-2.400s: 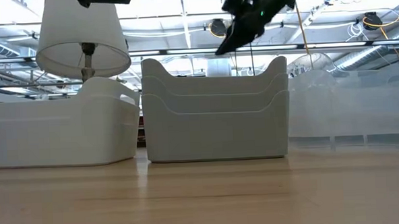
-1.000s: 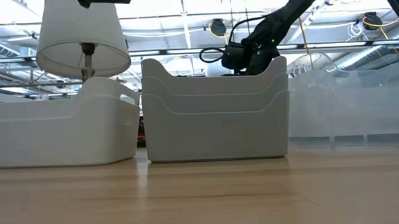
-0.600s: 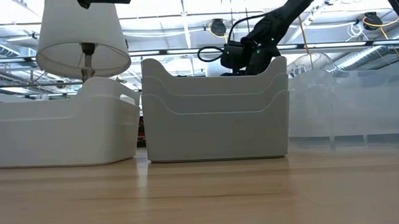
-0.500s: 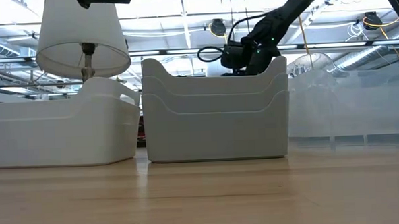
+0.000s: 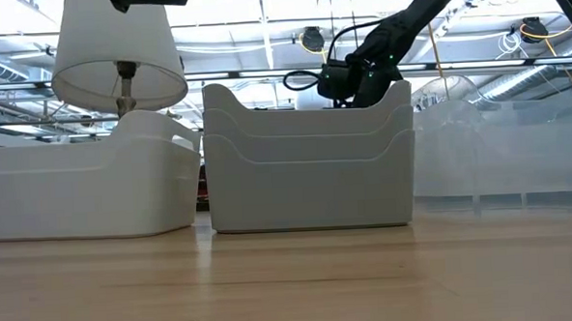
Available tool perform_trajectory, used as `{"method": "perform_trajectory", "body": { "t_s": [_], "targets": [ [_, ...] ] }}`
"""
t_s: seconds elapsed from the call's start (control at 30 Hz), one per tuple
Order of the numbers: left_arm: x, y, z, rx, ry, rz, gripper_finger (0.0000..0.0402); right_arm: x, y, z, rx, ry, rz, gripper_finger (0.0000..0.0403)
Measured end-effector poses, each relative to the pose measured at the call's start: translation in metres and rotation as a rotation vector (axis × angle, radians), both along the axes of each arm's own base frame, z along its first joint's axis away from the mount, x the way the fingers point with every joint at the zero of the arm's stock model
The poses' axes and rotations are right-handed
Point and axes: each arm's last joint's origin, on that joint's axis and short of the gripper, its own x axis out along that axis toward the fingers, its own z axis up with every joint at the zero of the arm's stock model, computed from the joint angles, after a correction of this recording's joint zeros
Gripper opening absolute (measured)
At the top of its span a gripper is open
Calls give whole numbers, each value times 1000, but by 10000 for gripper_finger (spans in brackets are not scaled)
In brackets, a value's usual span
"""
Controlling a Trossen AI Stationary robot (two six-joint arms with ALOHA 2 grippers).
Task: Stack baskets by color
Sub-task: Stack the white bin on the bottom stacked white bins
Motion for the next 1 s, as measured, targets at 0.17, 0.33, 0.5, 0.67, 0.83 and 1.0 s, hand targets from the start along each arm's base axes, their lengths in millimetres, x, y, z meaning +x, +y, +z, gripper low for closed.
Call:
{"method": "perform_trajectory", "body": {
  "t_s": [0.17,0.33,0.5,0.67,0.83,1.0],
  "targets": [
    [0,0,0,-2,-1,1,131,-3,2,-8,1,12,15,12],
    [0,-1,0,-2,-2,-2,131,-3,5,-10,12,10,-7,5],
    [0,-1,1,-5,-9,-3,131,0,24,4,-32,28,-38,4],
    [1,-1,2,-6,-23,-5,131,0,62,39,-122,1,-43,2],
    [11,-4,0,46,-29,-22,131,-4,104,76,-155,-105,-61,2],
    [26,-10,-2,109,-47,-47,132,-6,148,97,-161,-194,-65,2]
  ]
}}
